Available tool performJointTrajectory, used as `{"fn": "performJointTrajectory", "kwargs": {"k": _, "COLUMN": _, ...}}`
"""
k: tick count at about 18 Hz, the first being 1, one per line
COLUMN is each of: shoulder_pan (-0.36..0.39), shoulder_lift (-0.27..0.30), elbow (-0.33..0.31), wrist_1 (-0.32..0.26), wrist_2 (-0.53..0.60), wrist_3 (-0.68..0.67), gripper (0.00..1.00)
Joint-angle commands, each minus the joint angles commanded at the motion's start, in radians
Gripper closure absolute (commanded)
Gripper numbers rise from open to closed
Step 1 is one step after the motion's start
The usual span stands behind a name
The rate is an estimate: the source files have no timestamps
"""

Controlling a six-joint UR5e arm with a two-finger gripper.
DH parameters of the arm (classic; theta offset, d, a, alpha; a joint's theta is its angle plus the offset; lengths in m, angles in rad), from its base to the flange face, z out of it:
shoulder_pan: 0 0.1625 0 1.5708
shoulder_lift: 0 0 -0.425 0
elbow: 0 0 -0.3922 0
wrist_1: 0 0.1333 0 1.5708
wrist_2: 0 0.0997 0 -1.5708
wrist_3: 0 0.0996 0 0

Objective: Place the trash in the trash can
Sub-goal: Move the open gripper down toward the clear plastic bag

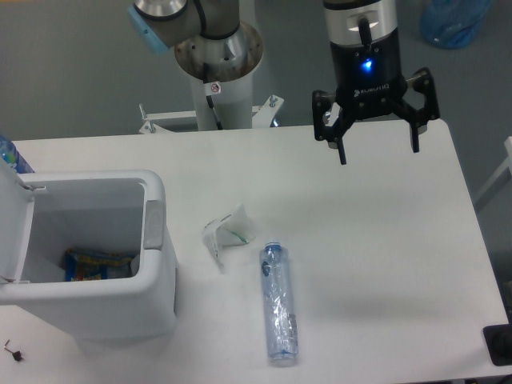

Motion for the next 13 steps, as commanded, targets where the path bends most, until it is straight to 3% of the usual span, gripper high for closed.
{"fn": "performJointTrajectory", "kwargs": {"k": 3, "shoulder_pan": -0.003, "shoulder_lift": 0.000, "elbow": -0.064, "wrist_1": 0.089, "wrist_2": 0.002, "wrist_3": -0.018, "gripper": 0.00}}
{"fn": "performJointTrajectory", "kwargs": {"k": 7, "shoulder_pan": -0.005, "shoulder_lift": 0.024, "elbow": -0.155, "wrist_1": 0.143, "wrist_2": 0.000, "wrist_3": -0.063, "gripper": 0.00}}
{"fn": "performJointTrajectory", "kwargs": {"k": 13, "shoulder_pan": -0.054, "shoulder_lift": 0.029, "elbow": -0.290, "wrist_1": 0.135, "wrist_2": -0.002, "wrist_3": 0.036, "gripper": 0.00}}
